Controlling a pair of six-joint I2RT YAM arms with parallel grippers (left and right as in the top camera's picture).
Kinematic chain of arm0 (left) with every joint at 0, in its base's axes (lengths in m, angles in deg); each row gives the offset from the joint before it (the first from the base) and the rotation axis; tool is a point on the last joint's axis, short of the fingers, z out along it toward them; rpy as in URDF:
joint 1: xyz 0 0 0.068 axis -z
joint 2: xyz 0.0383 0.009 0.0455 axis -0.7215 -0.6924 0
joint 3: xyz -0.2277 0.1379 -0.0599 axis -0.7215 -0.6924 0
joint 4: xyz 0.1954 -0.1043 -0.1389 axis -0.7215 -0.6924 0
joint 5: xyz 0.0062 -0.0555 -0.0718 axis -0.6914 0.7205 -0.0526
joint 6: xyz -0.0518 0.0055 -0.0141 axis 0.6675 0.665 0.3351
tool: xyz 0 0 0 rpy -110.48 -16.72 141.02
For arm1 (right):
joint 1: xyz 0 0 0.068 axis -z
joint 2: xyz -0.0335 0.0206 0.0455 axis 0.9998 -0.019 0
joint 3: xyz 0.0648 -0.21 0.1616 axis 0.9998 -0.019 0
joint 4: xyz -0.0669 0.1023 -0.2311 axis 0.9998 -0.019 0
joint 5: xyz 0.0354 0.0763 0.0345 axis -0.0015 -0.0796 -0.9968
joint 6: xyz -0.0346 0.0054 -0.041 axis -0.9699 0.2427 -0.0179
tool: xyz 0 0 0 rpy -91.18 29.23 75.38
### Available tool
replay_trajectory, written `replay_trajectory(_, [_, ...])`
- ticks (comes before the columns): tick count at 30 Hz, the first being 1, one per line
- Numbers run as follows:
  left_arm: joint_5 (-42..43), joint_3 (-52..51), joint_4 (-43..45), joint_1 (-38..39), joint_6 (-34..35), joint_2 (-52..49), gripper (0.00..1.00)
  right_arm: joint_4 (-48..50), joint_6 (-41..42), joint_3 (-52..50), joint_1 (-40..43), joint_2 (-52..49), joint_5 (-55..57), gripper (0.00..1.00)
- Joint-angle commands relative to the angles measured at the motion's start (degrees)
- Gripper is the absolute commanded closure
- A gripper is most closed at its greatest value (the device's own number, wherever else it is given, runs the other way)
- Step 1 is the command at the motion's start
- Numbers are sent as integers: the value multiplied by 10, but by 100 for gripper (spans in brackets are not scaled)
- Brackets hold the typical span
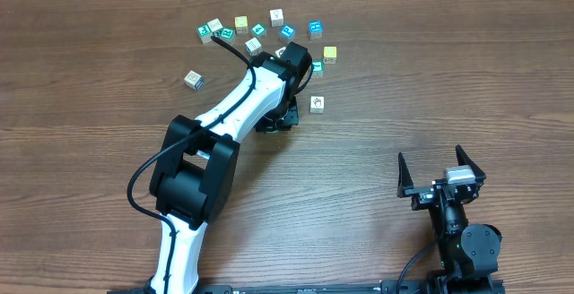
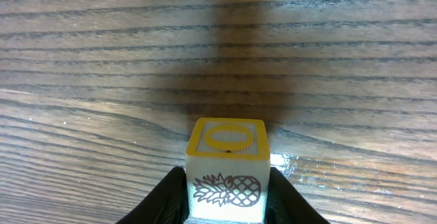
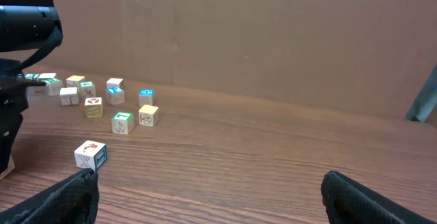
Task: Form a horizontal line
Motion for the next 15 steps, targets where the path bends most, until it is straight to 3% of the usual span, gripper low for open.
replay_trajectory(1, [-12, -7, 4, 0, -11, -4, 72, 3, -2, -6, 4, 5, -3, 0])
replay_trajectory(15, [-12, -7, 12, 0, -35, -4, 71, 3, -2, -6, 4, 5, -3, 0])
